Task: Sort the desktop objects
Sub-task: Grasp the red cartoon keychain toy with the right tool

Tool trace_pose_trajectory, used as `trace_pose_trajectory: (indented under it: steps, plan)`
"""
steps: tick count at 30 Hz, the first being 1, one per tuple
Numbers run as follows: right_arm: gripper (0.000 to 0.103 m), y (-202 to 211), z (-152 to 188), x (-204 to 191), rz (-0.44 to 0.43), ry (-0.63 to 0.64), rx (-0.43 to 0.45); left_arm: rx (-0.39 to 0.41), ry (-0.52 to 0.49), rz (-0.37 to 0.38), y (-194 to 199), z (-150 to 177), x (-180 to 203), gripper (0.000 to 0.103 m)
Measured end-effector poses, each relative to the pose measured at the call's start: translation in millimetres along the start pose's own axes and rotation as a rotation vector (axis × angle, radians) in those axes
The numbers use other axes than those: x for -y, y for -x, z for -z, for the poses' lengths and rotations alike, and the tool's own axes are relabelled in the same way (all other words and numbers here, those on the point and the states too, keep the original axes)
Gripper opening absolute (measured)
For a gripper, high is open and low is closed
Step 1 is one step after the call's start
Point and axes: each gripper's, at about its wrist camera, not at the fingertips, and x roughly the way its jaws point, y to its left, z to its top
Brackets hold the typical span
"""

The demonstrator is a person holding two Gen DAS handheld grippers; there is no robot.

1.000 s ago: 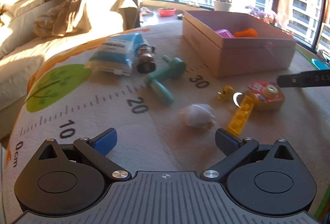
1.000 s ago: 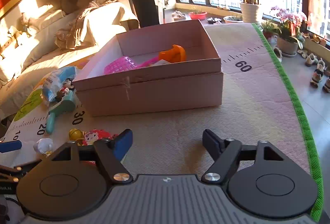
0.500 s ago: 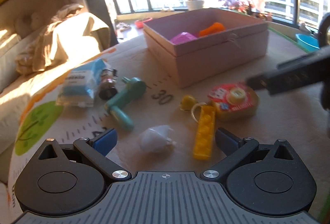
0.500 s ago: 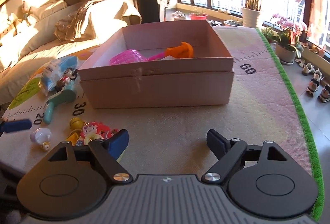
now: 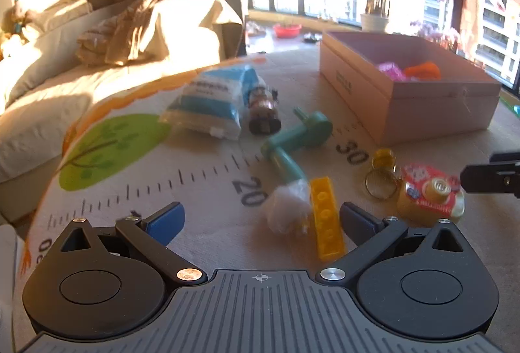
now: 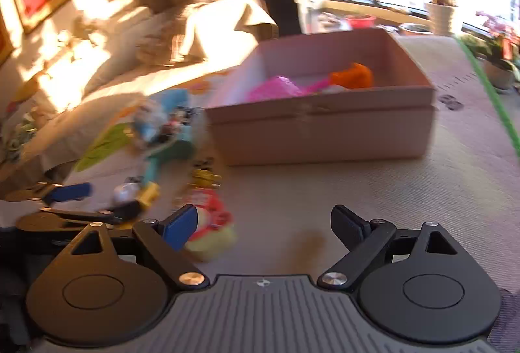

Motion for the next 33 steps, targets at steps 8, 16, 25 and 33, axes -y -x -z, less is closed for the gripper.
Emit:
trace_pose_trajectory:
  steps: [8,16,25,33]
  plan:
    - [0.068,-24.7,-4.7,-30.2,0.016,0.088,-0.024,-0.021,0.056,0.022,0.0,5.1,-10.9,0.103]
    - [0.066,-14.6,-4.3,-27.7,0.032,0.111,-0.01,-0.03,0.076,0.035,-2.7,5.0,-13.3,0.103]
    - [0.055,-37.1,-0.2,-49.2,0.045,0.208,-0.03,-0.029,0.081,0.038,-3.9,5.0,-15.4,0.103]
    - [0.053,-14.0,3.9,-11.8,0.155,0.113,-0.003,-0.025,0.09,0.045,-2.9,6.2,-16.1,0.103]
